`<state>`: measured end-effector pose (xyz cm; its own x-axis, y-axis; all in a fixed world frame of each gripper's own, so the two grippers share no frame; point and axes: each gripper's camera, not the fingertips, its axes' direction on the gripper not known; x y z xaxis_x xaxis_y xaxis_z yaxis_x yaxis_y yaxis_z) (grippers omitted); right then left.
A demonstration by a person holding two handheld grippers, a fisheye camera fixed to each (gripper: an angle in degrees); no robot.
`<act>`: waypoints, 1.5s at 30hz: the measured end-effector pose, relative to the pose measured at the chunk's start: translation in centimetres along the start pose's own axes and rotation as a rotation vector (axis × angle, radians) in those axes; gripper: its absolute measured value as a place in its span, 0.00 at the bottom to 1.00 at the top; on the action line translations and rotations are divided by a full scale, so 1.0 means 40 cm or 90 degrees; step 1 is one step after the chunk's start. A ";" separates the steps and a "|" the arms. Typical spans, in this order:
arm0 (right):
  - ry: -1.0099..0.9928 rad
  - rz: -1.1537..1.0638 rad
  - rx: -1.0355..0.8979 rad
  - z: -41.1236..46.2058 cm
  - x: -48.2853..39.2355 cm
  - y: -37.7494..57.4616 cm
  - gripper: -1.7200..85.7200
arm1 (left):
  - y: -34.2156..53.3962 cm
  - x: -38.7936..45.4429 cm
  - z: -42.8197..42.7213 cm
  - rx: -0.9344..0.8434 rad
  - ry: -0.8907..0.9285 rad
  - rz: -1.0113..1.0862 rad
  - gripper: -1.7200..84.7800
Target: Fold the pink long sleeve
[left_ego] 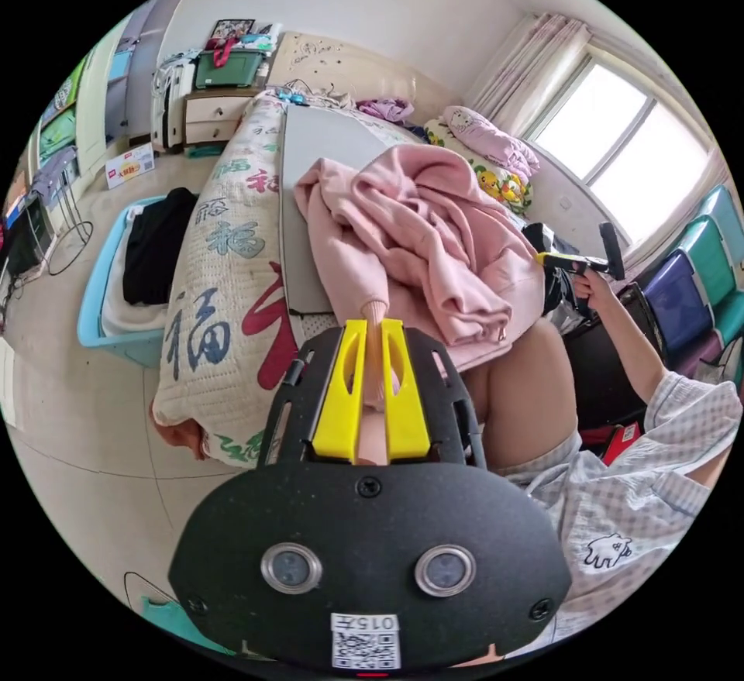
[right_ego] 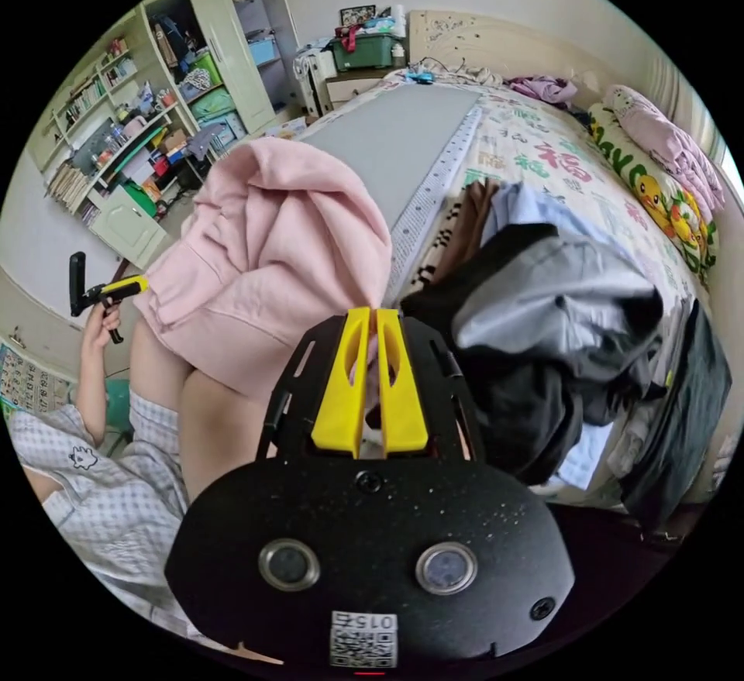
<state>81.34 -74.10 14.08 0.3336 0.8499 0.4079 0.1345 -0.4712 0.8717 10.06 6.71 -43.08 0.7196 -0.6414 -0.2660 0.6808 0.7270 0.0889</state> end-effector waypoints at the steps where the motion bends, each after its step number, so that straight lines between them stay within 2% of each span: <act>1: 0.011 -0.002 -0.021 0.020 0.007 0.027 0.03 | 0.013 0.003 0.013 -0.018 -0.001 0.005 0.06; 3: 0.050 0.002 -0.059 0.066 0.031 0.107 0.04 | 0.027 0.003 0.021 -0.018 0.017 0.002 0.07; 8: 0.056 0.001 0.044 -0.065 0.037 0.170 0.07 | 0.040 0.002 -0.051 0.062 0.032 -0.030 0.10; 13: 0.079 -0.121 0.148 -0.244 -0.143 0.130 0.11 | 0.020 0.029 -0.059 0.067 0.081 -0.013 0.11; 15: 0.007 -0.202 0.187 -0.283 -0.274 0.097 0.11 | 0.017 0.044 -0.030 0.050 0.104 -0.009 0.11; 19: -0.127 -0.295 0.162 -0.229 -0.463 0.022 0.13 | 0.032 0.082 0.052 0.006 0.134 -0.013 0.12; 24: -0.263 -0.239 0.088 -0.055 -0.623 -0.183 0.15 | 0.032 0.093 0.126 -0.023 0.156 -0.038 0.12; 28: -0.155 -0.203 0.013 0.103 -0.735 -0.225 0.14 | 0.019 0.097 0.186 -0.070 0.137 -0.043 0.13; 32: -0.165 -0.114 0.081 0.088 -0.710 -0.184 0.12 | 0.018 0.081 0.208 -0.080 0.120 -0.049 0.11; 37: -0.209 -0.054 0.119 -0.044 -0.615 -0.141 0.08 | 0.015 0.034 0.208 -0.079 0.179 -0.089 0.10; 41: -0.280 -0.004 0.166 -0.185 -0.483 -0.080 0.07 | 0.018 0.036 0.194 -0.063 0.173 -0.096 0.09; 42: -0.339 0.032 0.180 -0.233 -0.433 -0.075 0.07 | 0.019 0.037 0.191 -0.060 0.170 -0.096 0.09; 45: -0.372 0.056 0.208 -0.373 -0.383 -0.074 0.07 | 0.029 0.032 0.174 -0.040 0.173 -0.108 0.09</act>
<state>61.91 -82.20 9.29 0.7938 0.5812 0.1792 0.3290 -0.6582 0.6772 12.72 5.01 -36.65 0.5283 -0.6713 -0.5198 0.7716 0.6351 -0.0360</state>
